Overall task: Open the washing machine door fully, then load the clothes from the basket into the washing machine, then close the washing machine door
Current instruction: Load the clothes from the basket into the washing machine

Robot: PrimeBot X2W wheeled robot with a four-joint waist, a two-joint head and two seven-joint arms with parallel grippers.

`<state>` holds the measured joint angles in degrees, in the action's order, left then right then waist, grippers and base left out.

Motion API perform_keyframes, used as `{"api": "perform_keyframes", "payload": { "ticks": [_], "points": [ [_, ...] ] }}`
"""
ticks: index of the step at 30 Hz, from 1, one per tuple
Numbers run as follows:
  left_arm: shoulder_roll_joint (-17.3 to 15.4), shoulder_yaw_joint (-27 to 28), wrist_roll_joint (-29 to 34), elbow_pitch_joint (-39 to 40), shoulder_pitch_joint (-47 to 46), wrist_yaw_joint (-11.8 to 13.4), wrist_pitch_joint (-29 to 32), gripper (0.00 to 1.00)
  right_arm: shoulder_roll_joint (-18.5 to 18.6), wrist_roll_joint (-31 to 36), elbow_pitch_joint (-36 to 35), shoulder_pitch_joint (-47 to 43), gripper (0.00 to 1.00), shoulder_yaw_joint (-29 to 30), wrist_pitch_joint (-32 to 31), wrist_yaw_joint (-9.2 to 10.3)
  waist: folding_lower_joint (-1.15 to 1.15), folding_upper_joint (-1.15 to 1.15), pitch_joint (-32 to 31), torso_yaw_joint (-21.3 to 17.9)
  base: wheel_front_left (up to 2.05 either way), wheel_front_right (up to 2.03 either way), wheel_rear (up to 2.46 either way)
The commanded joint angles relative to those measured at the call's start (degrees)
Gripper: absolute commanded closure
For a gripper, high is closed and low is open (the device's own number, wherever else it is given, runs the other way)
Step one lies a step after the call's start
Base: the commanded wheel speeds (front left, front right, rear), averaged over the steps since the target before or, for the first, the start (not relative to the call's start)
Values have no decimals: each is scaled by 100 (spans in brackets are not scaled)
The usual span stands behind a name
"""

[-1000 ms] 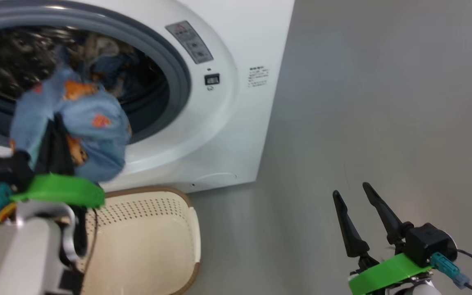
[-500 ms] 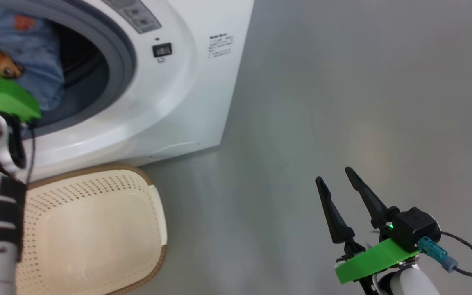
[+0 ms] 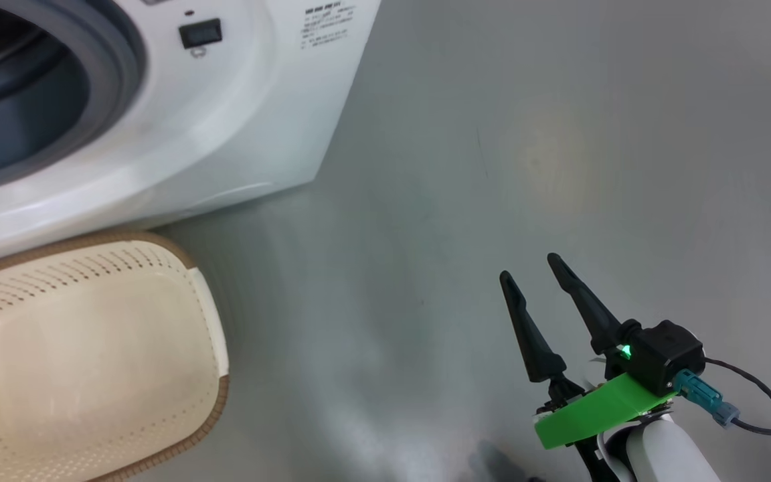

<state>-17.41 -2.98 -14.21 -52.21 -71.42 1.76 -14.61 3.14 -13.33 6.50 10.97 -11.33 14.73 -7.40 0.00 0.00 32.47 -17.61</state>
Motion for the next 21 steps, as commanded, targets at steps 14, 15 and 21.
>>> {"api": "perform_keyframes", "payload": {
  "ticks": [14,15,21],
  "points": [
    [-337,141,397,651,-900,110,-38,100,73,-177,-140,99,0,-190,27,-9,0,0,690,-103,0,0,0],
    [-348,151,421,724,-940,91,-38,100,73,-182,-144,103,0,-190,27,-9,0,0,715,-106,0,0,0],
    [-369,297,568,1171,-1053,127,-39,100,74,-207,-150,126,0,-183,27,-9,0,0,819,-103,0,0,0]
  ]
}}
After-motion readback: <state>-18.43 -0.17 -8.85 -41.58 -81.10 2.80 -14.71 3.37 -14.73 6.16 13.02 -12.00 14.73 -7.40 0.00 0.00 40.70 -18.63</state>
